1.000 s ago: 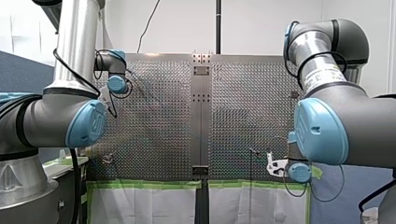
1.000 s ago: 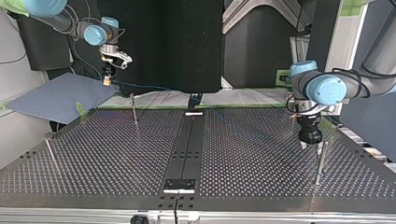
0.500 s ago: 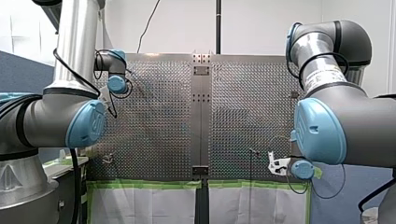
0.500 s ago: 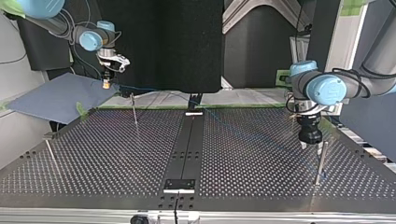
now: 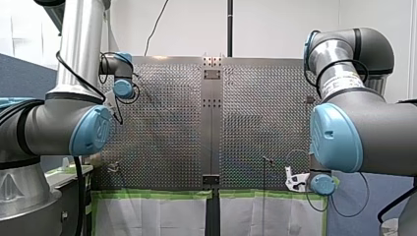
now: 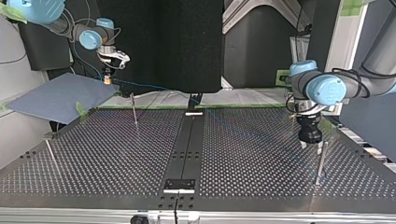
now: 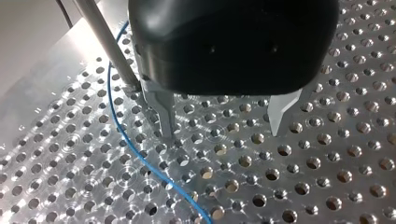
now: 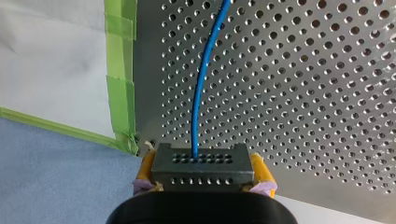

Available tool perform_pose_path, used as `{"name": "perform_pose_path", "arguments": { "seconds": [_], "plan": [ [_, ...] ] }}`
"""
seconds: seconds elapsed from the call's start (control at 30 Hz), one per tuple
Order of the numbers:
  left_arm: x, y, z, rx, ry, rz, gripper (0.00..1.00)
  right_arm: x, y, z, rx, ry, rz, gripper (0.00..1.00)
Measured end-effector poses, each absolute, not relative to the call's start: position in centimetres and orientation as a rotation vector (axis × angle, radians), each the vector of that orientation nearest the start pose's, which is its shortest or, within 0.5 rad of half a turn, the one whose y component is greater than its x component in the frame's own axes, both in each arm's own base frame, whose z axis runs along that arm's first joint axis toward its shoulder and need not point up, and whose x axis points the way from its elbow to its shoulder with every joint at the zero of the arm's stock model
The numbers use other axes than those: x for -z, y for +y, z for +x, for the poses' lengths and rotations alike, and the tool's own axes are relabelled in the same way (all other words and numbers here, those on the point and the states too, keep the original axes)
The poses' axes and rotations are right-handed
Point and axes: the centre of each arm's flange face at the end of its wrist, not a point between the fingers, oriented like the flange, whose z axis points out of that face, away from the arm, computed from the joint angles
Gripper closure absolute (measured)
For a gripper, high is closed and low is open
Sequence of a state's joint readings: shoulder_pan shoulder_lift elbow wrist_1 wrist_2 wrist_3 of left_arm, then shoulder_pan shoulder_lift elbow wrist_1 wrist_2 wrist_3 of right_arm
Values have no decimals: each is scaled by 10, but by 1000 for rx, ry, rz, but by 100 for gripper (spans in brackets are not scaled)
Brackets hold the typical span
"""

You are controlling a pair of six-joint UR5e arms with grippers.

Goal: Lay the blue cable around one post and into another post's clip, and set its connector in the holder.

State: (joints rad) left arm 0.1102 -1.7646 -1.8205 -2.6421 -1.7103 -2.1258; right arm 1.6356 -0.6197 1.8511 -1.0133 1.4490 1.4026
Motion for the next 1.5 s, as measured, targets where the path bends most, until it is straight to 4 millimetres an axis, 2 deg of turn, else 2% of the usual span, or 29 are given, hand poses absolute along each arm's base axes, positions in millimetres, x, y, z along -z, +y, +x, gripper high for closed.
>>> {"name": "perform_pose_path", "arguments": {
  "seconds": [0.5,0.7,1.07,1.4,1.5],
  "plan": [
    [-315,-62,541,255,1424,-661,0,80,-540,183,-1136,-1125,1589,100],
    [-319,-59,524,267,1416,-718,0,80,-539,184,-1136,-1126,1591,100],
    [-328,-60,487,274,1370,-707,0,81,-537,186,-1132,-1132,1603,100],
    [-321,-59,444,150,1434,-722,0,82,-534,186,-1124,-1140,1619,100],
    [-326,-57,434,106,1442,-724,0,82,-534,186,-1121,-1139,1622,100]
  ]
}}
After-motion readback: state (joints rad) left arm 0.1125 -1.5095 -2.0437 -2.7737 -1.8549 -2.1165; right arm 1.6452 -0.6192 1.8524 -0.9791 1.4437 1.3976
